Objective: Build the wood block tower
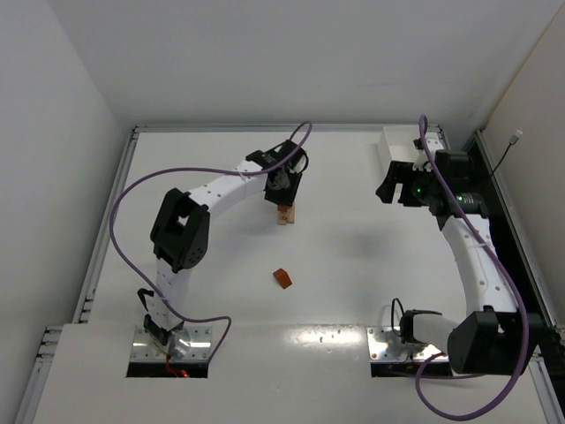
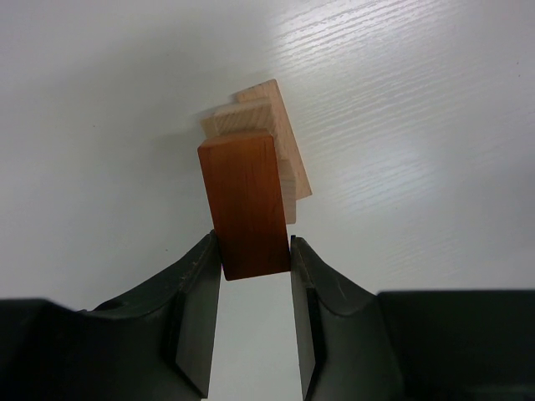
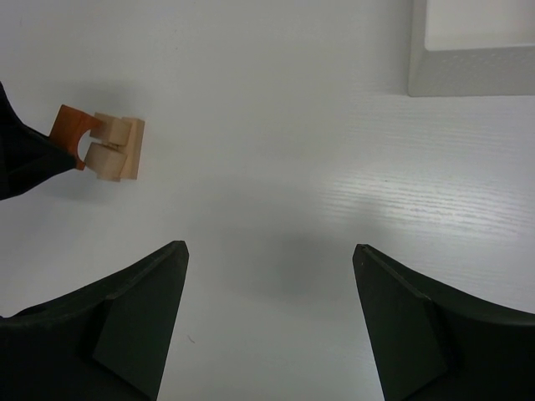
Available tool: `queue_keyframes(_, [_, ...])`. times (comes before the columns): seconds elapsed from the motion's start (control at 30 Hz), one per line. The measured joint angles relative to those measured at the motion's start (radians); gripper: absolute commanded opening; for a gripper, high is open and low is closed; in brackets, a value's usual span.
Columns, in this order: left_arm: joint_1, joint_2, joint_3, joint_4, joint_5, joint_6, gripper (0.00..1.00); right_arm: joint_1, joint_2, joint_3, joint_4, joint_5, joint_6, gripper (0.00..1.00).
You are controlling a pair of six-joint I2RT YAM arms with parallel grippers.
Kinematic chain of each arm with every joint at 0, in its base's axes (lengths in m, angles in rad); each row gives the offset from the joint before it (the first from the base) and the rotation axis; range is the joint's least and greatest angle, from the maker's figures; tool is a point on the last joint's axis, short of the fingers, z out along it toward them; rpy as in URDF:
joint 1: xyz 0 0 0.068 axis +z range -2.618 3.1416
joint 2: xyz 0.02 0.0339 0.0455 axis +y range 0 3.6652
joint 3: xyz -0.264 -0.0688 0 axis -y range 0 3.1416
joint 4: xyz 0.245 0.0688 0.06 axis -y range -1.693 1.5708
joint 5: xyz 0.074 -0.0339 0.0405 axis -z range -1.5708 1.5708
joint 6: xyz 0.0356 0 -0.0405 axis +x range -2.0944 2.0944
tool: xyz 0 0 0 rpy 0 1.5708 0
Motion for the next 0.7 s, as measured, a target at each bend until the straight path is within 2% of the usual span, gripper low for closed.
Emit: queue_keyframes(0.7, [-0.015,0.039,0.016,0.005,-0.032,-0.024,0.00,-0.007,0.000,-0.007,0.013,-0.030,0.006,0.77])
